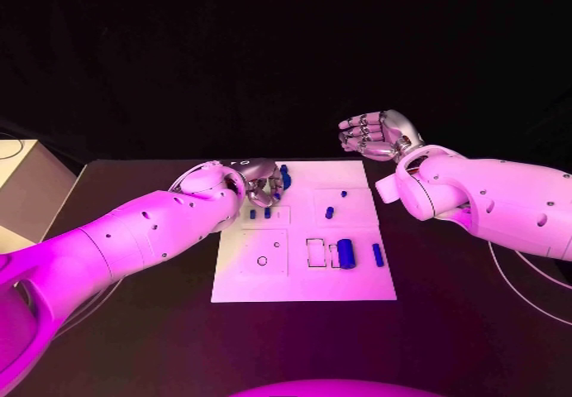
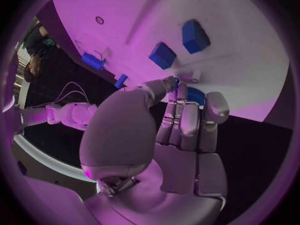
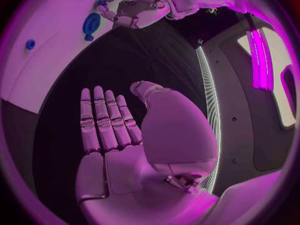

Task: Assemble the parts on the task board

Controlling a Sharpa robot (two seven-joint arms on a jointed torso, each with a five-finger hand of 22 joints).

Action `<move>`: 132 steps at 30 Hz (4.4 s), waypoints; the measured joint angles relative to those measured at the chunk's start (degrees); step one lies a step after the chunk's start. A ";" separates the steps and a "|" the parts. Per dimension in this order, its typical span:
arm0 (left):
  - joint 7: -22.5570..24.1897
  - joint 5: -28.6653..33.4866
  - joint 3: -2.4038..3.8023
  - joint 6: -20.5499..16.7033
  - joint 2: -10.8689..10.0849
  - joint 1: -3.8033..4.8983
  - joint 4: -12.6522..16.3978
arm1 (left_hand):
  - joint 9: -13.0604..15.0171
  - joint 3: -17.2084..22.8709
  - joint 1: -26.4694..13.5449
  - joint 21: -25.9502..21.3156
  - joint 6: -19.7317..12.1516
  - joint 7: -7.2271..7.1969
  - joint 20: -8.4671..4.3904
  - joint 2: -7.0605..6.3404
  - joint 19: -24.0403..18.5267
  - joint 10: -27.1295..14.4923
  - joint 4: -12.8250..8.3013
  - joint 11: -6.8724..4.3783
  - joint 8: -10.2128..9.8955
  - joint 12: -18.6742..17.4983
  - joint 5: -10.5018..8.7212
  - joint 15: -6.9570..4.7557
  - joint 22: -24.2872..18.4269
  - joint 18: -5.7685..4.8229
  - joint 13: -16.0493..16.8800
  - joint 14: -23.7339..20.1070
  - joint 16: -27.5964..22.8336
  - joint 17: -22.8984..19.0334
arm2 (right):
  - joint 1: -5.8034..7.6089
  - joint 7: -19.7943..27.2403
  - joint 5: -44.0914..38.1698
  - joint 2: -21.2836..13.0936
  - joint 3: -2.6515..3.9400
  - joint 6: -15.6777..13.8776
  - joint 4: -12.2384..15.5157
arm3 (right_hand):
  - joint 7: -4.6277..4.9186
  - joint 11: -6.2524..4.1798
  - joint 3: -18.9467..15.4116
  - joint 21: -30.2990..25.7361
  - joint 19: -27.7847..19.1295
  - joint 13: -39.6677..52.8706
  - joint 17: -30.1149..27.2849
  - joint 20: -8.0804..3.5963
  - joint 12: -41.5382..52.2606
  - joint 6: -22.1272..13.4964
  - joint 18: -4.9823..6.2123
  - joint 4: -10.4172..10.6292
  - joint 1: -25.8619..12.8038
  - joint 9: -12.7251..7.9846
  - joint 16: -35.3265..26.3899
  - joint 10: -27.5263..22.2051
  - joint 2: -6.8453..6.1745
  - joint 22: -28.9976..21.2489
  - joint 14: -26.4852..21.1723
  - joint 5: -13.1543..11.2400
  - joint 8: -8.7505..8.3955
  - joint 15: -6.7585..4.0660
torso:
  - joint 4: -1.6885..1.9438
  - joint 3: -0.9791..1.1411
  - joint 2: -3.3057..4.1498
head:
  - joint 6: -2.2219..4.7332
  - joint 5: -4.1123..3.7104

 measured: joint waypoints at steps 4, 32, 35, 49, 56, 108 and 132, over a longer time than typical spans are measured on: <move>0.13 1.02 0.27 -0.53 -1.29 0.00 1.41 | -0.09 0.00 0.00 0.25 0.33 -0.13 -0.20 0.00 0.21 0.00 0.00 0.00 -0.11 -0.36 -0.02 -0.20 0.30 0.00 -0.06 0.20 0.00 0.28 | 0.00 0.00 0.00 0.00 0.00 0.02 -0.05 | 0.00 0.00 0.00 0.00 0.00 0.00 0.00 0.00 0.00 0.00 0.00 0.00 0.00 0.00 0.00 0.00 0.00 0.00 0.00 0.00 0.00 0.00 | 0.05 -0.04 -0.03 | 0.05 -0.02; -0.93 3.94 1.22 0.75 -6.59 0.00 5.38 | -0.10 -0.16 -0.23 0.24 0.30 -0.12 -0.01 0.22 0.40 0.40 -0.15 0.02 -0.33 -0.66 -0.10 -0.20 0.29 0.01 -0.14 0.20 0.22 0.15 | -0.01 -0.05 0.00 -0.24 0.00 0.12 -0.18 | 0.00 0.00 0.00 0.00 0.00 0.00 0.01 0.00 0.01 0.00 0.00 0.00 0.00 0.01 0.00 0.00 0.00 0.01 0.00 0.00 0.00 0.00 | 0.59 -0.26 -0.23 | -0.38 0.12; -1.02 3.87 1.22 0.85 -6.29 0.00 4.89 | -0.10 -0.16 -0.23 0.24 0.29 -0.12 -0.01 0.22 0.40 0.40 -0.15 0.02 -0.34 -0.66 -0.10 -0.20 0.28 0.01 -0.14 0.20 0.22 0.15 | -0.01 -0.05 0.00 -0.24 0.00 0.14 -0.15 | 0.00 0.00 0.00 0.00 0.00 0.00 0.01 0.00 0.01 0.00 0.00 0.00 0.00 0.01 0.00 0.00 0.00 0.01 0.00 0.00 0.00 0.00 | 0.56 -0.22 -0.21 | -0.42 0.19; -1.18 3.70 1.19 1.46 -4.45 -0.04 2.55 | -0.12 -0.16 -0.23 0.23 0.68 -0.11 -0.01 0.22 0.40 0.61 -0.15 -0.19 -0.46 -0.88 -0.13 -0.20 0.33 0.01 -0.22 0.20 0.22 0.00 | -0.01 -0.07 0.00 -0.20 -0.01 0.18 -0.12 | 0.00 0.00 0.00 0.00 0.00 0.00 0.01 -0.01 0.01 0.00 0.00 0.00 0.00 0.01 0.00 0.00 0.00 0.01 0.00 0.00 0.00 0.00 | 0.48 -0.15 -0.29 | -0.72 0.20; -1.20 3.64 1.18 1.85 -3.82 -0.04 1.97 | -0.17 -0.16 -0.23 0.23 0.68 -0.11 -0.01 0.21 0.40 0.81 -0.15 0.01 -0.57 -1.19 -0.13 -0.20 0.33 0.02 -0.28 0.20 0.22 0.00 | -0.01 -0.07 0.00 -0.19 -0.01 0.19 -0.09 | 0.00 0.00 0.00 0.00 0.01 0.00 0.02 -0.01 0.01 0.00 0.00 0.00 0.00 0.01 0.00 0.00 0.00 0.01 0.00 0.00 0.00 0.00 | 0.52 -0.18 -0.31 | -0.65 0.17; -1.43 3.30 0.49 3.58 -2.45 0.18 0.41 | -0.17 -0.41 -0.12 0.23 1.73 -0.29 -0.13 0.33 0.28 1.64 -0.70 -0.20 -1.20 -2.00 -0.14 -0.20 -0.16 0.02 -0.35 0.19 0.22 -1.09 | -0.01 -0.10 0.00 -0.26 -0.01 0.28 -0.03 | 0.00 0.00 0.00 0.00 0.01 0.00 0.02 -0.01 0.01 0.00 0.00 0.00 0.00 0.02 0.00 0.00 0.00 0.02 0.00 0.00 0.00 0.00 | 0.52 -0.24 -0.24 | -1.18 -0.31; -1.51 3.25 0.11 3.60 -2.74 -0.26 0.44 | -2.31 -0.22 -0.42 -1.11 -2.72 -0.01 0.09 1.12 -1.36 1.30 -1.19 0.12 -5.43 -4.52 -0.13 0.12 -1.40 0.03 -0.50 -1.35 -0.17 -3.32 | -0.01 -0.10 0.00 -0.32 0.00 0.34 -0.06 | 0.00 0.00 0.00 0.00 0.01 0.00 0.02 -0.01 -0.22 0.00 0.00 0.00 0.00 0.02 0.00 0.00 0.00 0.02 0.00 0.00 0.00 0.00 | 0.58 -0.29 -0.29 | -1.15 -0.35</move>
